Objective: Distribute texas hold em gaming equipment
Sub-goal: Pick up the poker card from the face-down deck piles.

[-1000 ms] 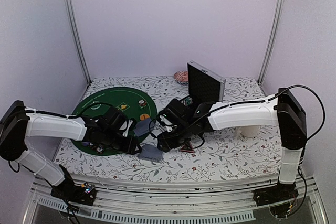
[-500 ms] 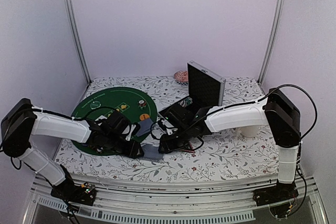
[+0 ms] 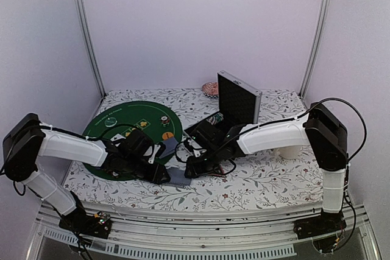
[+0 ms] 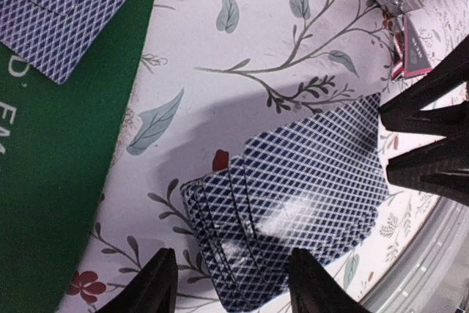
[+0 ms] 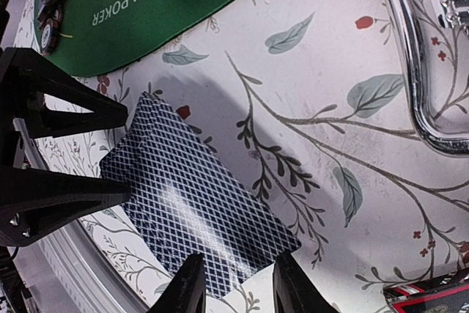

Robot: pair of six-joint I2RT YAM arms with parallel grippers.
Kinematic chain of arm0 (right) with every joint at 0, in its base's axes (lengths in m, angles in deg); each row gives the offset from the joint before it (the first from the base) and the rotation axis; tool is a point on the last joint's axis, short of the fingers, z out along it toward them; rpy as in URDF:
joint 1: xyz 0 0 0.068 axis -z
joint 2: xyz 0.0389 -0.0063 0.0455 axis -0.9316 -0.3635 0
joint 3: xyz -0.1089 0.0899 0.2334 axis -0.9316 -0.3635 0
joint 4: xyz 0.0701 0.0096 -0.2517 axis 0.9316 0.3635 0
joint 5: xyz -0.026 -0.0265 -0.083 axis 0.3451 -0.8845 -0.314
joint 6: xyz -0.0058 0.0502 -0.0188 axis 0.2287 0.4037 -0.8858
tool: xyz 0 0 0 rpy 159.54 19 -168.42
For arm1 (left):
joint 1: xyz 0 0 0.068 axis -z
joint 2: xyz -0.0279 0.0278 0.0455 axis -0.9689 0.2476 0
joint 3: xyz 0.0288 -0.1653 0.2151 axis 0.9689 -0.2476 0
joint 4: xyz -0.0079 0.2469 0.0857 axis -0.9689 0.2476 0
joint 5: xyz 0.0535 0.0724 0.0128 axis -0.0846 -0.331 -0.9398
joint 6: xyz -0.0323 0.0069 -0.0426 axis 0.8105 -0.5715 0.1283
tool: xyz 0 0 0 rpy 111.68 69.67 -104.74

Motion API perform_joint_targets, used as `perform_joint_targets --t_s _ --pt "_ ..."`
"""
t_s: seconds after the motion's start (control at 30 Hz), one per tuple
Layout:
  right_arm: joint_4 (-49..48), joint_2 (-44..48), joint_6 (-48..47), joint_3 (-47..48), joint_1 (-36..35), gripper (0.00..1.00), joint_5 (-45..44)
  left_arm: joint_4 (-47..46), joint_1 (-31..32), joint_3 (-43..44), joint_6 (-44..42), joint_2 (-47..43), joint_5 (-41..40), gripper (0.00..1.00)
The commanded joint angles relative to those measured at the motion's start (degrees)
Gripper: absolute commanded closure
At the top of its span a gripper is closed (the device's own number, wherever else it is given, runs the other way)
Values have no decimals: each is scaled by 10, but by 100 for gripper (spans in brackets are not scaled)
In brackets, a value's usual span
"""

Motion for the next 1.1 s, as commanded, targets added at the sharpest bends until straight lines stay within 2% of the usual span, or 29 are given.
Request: perform_joint_targets --t_s 0.0,0.2,0.43,0.77,0.8,0.87,0.9,1.07 --pt "7 14 4 -10 8 67 -22 14 11 -13 2 13 6 46" --pt "5 26 19 -28 17 66 -16 14 12 -13 3 17 4 46" --pt "-33 -9 30 -20 29 63 38 16 13 -11 0 18 5 46" --pt "-90 -11 41 -34 39 75 100 18 14 -8 -4 22 4 46" --pt "-91 -8 43 -35 40 78 99 18 14 -8 -4 22 4 46" --pt "-93 -5 44 -34 41 94 101 18 14 -9 -5 21 3 46" --pt "-95 -3 43 -34 41 97 105 17 14 -9 -5 21 3 46" --pt "-108 6 38 -40 41 97 125 17 14 -9 -6 22 3 46"
